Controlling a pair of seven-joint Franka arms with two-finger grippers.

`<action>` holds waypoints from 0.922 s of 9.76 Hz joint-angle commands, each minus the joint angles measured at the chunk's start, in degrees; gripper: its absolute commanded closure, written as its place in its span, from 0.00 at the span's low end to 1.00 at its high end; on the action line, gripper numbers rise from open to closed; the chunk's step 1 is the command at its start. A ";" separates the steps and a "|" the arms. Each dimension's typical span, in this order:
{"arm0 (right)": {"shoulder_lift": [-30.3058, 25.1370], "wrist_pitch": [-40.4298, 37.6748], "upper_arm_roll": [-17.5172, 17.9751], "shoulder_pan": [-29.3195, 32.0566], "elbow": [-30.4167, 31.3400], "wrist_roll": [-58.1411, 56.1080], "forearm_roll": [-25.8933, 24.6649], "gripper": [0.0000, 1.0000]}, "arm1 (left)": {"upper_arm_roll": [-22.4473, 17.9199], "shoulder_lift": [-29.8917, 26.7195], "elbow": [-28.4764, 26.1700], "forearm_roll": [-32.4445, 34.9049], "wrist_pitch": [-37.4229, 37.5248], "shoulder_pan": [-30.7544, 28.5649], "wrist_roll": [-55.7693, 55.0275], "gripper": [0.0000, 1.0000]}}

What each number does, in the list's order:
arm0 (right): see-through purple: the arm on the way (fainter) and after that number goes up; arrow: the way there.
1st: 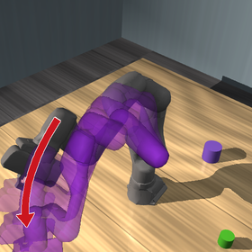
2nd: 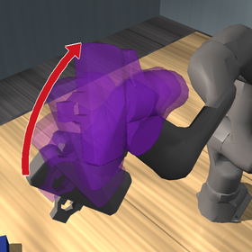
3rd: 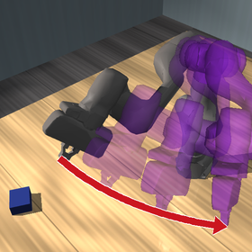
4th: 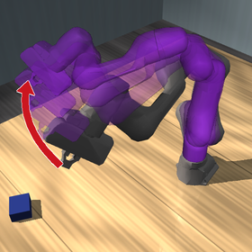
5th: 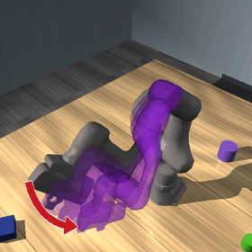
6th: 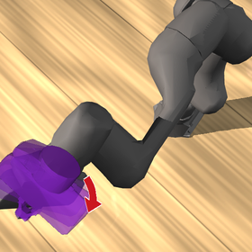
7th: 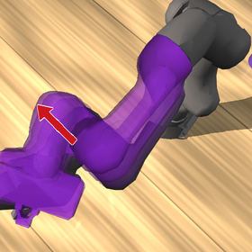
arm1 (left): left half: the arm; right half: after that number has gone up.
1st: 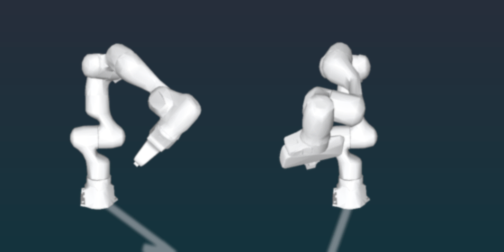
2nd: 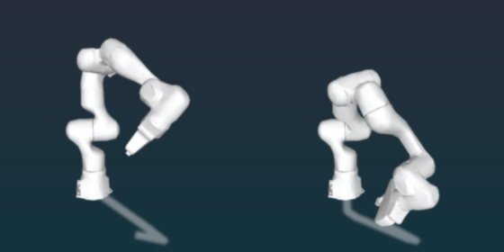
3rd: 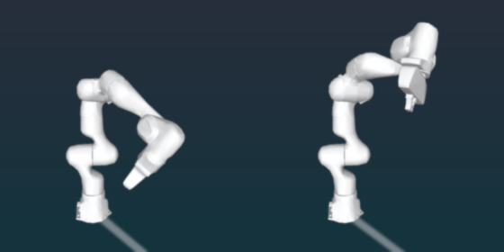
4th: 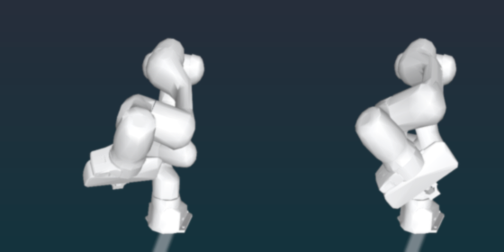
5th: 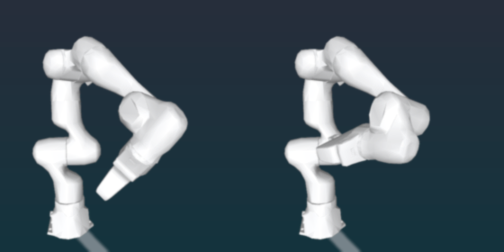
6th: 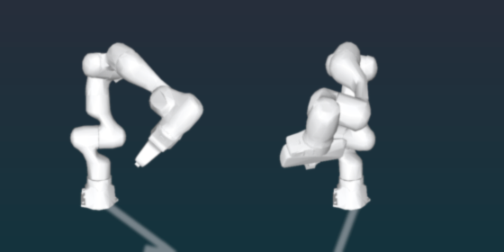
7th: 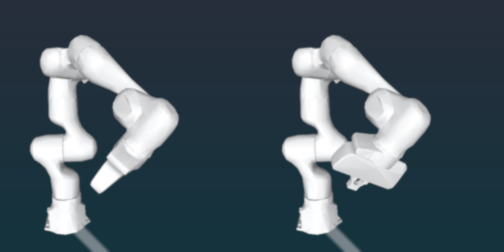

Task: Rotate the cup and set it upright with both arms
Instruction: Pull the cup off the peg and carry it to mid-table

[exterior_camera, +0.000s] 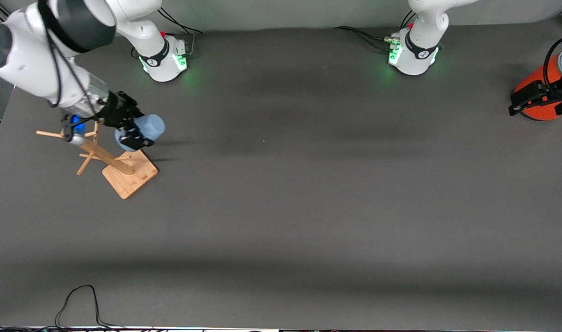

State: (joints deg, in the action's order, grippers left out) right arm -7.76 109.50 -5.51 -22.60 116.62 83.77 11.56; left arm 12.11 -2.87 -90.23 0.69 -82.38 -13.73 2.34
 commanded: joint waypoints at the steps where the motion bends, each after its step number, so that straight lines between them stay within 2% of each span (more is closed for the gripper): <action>1: 3.36 1.94 -0.38 -7.86 -2.71 2.80 -1.09 0.49 | -0.33 -0.03 -0.29 0.54 1.87 -0.33 -0.93 0.00; 2: 6.15 2.56 -0.38 -12.17 -4.80 2.54 -3.02 0.50 | -0.42 0.14 -0.47 0.54 2.57 -0.50 -1.10 0.00; 3: 10.01 2.74 -0.38 -17.60 -7.87 2.45 -4.78 0.57 | -0.42 0.67 -0.47 0.54 3.54 -1.46 -2.15 0.00; 4: 14.92 2.74 -0.38 -21.66 -12.95 3.49 -5.66 0.63 | -0.42 1.28 -0.47 0.54 3.72 -1.82 -2.68 0.00; 5: 20.02 2.65 -0.38 -24.75 -18.31 4.72 -5.67 0.64 | -0.42 1.46 -0.56 0.54 4.07 -2.26 -3.99 0.00; 7: 28.64 3.44 -0.38 -28.45 -26.67 12.59 -5.67 0.64 | -0.34 4.69 -0.21 1.33 5.21 -2.44 -12.40 0.00; 9: 34.54 9.29 -0.38 -29.95 -28.73 21.57 -5.67 0.64 | -0.34 7.94 0.14 3.61 5.30 -2.35 -13.67 0.00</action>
State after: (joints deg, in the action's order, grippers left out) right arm 21.92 116.85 -5.16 -51.41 92.04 99.87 6.72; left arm 11.35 2.60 -91.06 2.42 -78.22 -15.87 -9.34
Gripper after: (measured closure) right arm 0.194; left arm 0.000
